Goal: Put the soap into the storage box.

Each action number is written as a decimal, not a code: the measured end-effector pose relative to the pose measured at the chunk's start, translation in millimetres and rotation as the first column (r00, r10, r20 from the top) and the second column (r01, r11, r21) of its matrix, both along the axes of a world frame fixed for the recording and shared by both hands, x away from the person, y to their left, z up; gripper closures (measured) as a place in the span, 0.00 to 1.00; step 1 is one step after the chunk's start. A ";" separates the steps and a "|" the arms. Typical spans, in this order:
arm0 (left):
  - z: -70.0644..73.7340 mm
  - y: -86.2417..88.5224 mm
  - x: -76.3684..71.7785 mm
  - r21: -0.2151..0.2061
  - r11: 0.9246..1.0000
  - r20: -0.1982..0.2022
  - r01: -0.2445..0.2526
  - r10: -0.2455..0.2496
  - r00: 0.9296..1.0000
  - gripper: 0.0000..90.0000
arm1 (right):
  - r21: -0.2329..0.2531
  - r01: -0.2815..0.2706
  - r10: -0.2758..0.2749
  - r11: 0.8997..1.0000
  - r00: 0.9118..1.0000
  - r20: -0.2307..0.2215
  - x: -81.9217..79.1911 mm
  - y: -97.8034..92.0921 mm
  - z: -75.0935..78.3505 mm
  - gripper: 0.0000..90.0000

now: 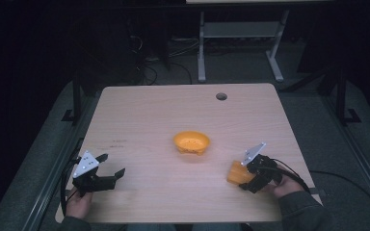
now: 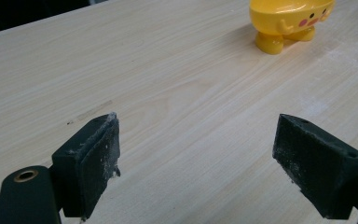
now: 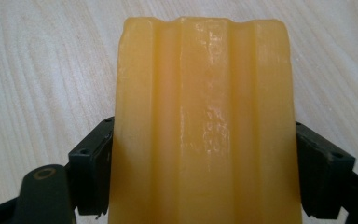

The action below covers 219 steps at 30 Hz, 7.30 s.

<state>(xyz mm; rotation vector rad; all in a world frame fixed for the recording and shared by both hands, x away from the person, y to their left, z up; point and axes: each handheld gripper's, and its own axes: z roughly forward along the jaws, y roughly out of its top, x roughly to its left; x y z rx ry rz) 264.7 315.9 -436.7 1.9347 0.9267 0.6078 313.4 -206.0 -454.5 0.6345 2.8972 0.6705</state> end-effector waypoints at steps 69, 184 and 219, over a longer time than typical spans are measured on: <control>2.0 1.9 -0.4 0.004 1.000 0.000 0.002 -0.002 1.000 0.16 | 0.075 -0.151 0.145 0.986 0.986 0.088 60.4 42.0 68.3 0.23; 1.0 4.8 1.0 -0.024 1.000 0.001 -0.007 0.007 1.000 0.16 | 0.132 -0.338 0.331 0.932 0.941 0.074 132.6 150.1 55.1 0.22; 1.2 3.2 0.7 -0.019 1.000 0.004 0.000 0.000 1.000 0.16 | 0.125 -0.265 0.256 0.956 0.963 0.079 122.9 133.0 77.3 0.16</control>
